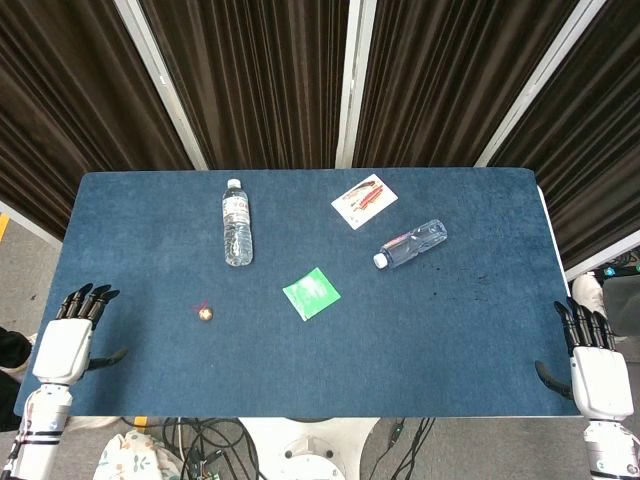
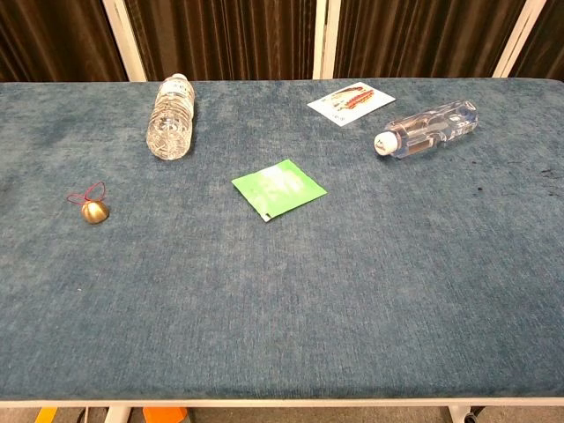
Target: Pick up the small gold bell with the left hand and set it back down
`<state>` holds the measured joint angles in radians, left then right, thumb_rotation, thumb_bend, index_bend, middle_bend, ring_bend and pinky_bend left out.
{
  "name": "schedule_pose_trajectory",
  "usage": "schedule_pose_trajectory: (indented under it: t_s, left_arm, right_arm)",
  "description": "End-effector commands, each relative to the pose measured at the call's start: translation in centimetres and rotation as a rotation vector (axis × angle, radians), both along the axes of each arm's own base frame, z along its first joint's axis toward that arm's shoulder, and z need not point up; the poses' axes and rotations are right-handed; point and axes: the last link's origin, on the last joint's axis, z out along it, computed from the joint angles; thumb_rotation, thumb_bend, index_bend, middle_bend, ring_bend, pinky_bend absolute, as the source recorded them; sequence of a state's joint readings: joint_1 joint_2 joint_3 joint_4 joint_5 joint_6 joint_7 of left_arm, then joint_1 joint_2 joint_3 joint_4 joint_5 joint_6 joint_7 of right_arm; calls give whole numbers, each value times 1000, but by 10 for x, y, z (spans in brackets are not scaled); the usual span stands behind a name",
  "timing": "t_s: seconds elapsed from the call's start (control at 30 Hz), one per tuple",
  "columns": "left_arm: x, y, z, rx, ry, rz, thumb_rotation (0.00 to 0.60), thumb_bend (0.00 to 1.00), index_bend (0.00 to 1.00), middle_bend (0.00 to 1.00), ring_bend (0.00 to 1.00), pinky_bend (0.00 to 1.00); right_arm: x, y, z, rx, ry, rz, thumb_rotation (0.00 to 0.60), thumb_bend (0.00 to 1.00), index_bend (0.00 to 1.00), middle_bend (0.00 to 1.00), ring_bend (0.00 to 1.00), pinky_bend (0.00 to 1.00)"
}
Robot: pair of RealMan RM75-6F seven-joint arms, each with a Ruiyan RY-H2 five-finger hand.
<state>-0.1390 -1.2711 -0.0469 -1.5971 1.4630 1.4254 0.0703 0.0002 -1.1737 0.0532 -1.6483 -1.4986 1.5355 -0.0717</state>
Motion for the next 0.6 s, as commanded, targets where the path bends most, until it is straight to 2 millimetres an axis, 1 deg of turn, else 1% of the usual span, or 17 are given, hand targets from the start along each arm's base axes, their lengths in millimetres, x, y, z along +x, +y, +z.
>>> schedule_pose_trajectory:
  t_s: [0.03,0.2,0.33,0.5,0.6]
  left_arm:
    - [0,0,-1,-3,-2,1,600,93,167,108,35,104]
    - [3,2,-4,-14,-2,-8,600,93,167,108,34,104]
    - [8,7,-8,-29,-4,-27,600,93,167,108,34,104]
    - [15,18,-15,-58,-14,-64,600,92,168,108,35,104]
    - [21,30,-23,-95,-42,-81,600,93,169,108,35,104]
  right_arm:
    - [-1,0,0,2,0,-2,600,154,0,0,0,0]
    - [-1,0,1,0,1,-2,600,154,0,0,0,0]
    - [0,0,3,-5,-2,-1,600,154,0,0,0,0]
    - [0,-1,2,5,5,2,600,154,0,0,0,0]
    - [0,-1,3,5,10,3,600,154,0,0,0,0]
